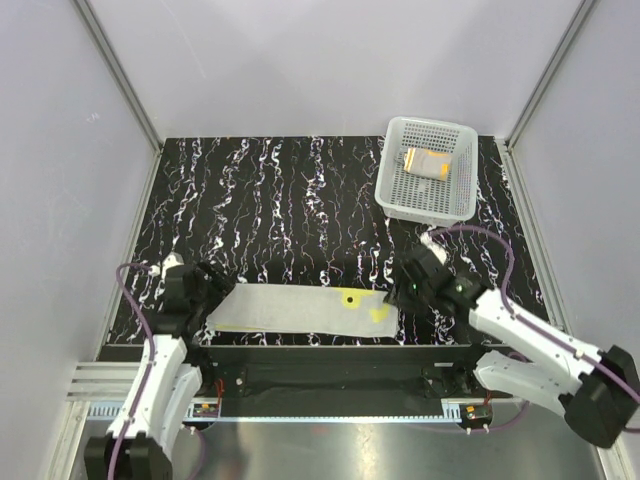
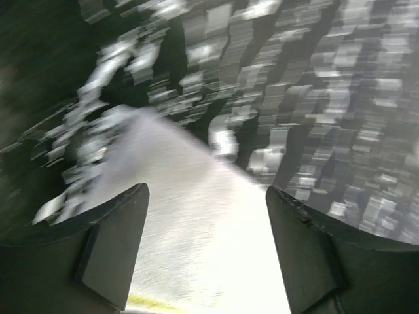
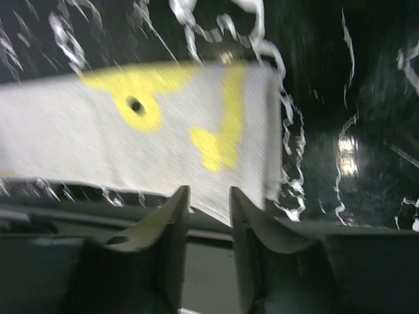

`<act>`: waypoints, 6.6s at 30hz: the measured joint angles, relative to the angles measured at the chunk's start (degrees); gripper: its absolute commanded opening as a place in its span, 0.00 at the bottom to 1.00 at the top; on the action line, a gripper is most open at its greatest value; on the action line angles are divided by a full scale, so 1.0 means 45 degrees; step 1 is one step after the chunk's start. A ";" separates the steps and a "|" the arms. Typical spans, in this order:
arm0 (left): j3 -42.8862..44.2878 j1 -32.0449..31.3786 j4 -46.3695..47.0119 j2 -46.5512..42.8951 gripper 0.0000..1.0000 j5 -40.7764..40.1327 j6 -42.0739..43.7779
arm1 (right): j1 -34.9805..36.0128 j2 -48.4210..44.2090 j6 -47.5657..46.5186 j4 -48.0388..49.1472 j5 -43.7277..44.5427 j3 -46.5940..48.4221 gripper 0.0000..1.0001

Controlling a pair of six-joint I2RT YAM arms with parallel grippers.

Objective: Roll the towels
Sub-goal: Fold the towel, then roll the towel

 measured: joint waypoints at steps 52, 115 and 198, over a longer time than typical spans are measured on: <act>1.0622 0.0073 0.2856 1.6101 0.70 -0.0797 0.1248 | -0.0194 0.5459 0.0253 0.5153 -0.1059 0.0097 0.72; 0.2555 -0.9899 0.5547 0.5183 0.88 -0.0767 0.0908 | 0.1831 0.1569 0.1923 0.2909 0.0879 -0.1370 0.17; 0.0189 -1.1885 1.0676 0.4245 0.61 -0.0257 0.1928 | 0.1676 0.9913 0.2453 0.3614 -0.3002 0.5017 0.99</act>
